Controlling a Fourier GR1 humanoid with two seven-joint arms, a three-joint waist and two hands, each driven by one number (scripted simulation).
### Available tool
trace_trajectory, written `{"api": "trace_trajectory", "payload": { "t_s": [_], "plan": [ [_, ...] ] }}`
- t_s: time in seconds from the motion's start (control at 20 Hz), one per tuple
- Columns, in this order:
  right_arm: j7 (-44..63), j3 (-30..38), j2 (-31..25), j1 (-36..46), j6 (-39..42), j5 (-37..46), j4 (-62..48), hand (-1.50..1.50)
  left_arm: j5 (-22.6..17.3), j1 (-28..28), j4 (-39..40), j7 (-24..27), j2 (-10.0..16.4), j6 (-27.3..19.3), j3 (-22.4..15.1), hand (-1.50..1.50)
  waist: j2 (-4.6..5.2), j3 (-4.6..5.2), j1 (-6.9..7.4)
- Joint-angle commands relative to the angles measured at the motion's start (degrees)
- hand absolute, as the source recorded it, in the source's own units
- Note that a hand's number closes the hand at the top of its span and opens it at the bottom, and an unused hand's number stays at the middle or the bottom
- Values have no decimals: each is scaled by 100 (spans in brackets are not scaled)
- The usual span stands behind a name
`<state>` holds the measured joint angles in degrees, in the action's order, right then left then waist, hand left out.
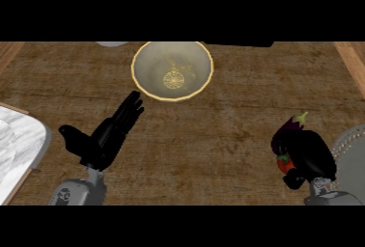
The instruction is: Pick the bell pepper from the placemat and place it in the bowl
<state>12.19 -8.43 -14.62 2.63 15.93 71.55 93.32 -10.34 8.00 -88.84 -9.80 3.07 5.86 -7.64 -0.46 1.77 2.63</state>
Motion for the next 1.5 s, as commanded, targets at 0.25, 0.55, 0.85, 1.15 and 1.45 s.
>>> {"api": "trace_trajectory", "payload": {
  "t_s": [0.25, 0.55, 0.85, 1.15, 1.45],
  "plan": [
    [2704, -1703, 1440, 1305, 151, 349, -167, 150, 45, 251, 32, -104, -116, 122, -271, 0, 88, -156, 547],
    [4490, -2503, 1457, 2552, -42, -49, 130, 150, 25, 342, 191, -156, -138, 89, -208, 0, 47, -148, 578],
    [5882, -2808, 1460, 4053, 23, -226, -5, 150, 70, 357, 293, -113, -227, 64, -276, 0, 23, -136, 565],
    [6550, -2812, 1459, 5132, -277, -691, -598, 150, 139, 407, 264, -96, -216, 53, -302, 0, 34, -143, 575],
    [6933, -2603, 1458, 6151, -558, -1083, -1411, 150, 43, 512, 312, -135, -165, 84, -157, 0, 55, -143, 511]
  ]
}}
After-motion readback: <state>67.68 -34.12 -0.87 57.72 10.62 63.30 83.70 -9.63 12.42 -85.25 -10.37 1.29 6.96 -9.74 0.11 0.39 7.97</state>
